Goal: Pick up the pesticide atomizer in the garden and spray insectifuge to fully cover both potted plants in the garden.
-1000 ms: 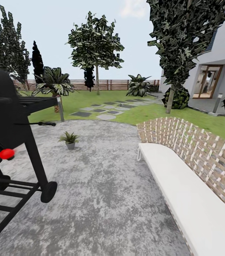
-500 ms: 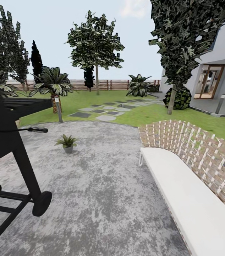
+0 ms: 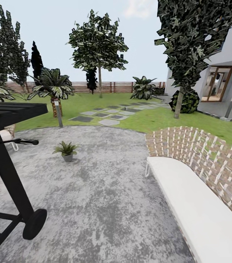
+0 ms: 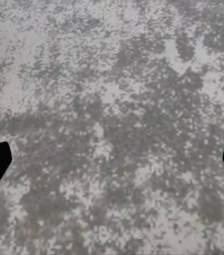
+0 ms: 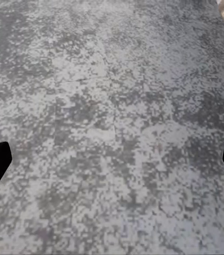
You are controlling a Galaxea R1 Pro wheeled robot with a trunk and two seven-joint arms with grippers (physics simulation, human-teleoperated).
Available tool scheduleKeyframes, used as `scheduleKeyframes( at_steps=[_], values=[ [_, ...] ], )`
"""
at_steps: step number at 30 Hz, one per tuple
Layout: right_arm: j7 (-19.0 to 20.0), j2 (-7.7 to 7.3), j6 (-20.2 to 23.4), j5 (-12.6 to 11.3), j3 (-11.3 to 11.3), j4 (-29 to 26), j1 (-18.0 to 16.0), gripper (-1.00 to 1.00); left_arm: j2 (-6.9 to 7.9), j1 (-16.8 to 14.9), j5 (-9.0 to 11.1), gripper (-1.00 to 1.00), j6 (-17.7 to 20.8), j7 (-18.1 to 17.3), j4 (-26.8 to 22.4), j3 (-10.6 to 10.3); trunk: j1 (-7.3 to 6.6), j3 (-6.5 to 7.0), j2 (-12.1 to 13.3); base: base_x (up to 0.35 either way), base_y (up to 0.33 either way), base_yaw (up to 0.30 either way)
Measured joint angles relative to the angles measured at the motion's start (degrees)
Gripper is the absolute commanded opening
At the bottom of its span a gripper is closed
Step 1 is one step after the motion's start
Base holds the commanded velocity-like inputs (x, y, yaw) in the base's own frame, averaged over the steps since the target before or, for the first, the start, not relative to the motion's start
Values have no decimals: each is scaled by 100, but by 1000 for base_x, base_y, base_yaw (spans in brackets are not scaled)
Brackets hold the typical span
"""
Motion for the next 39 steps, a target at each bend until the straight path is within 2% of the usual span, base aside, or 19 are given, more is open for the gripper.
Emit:
scheduleKeyframes(
  at_steps=[39],
  values=[
    [0, 0, 0, 0, 6, 1, 0, 100, 6, 1, 11, 100, -1, 0, 0, 16, 0, 0, 0, 338, 0, 0]
  ],
)
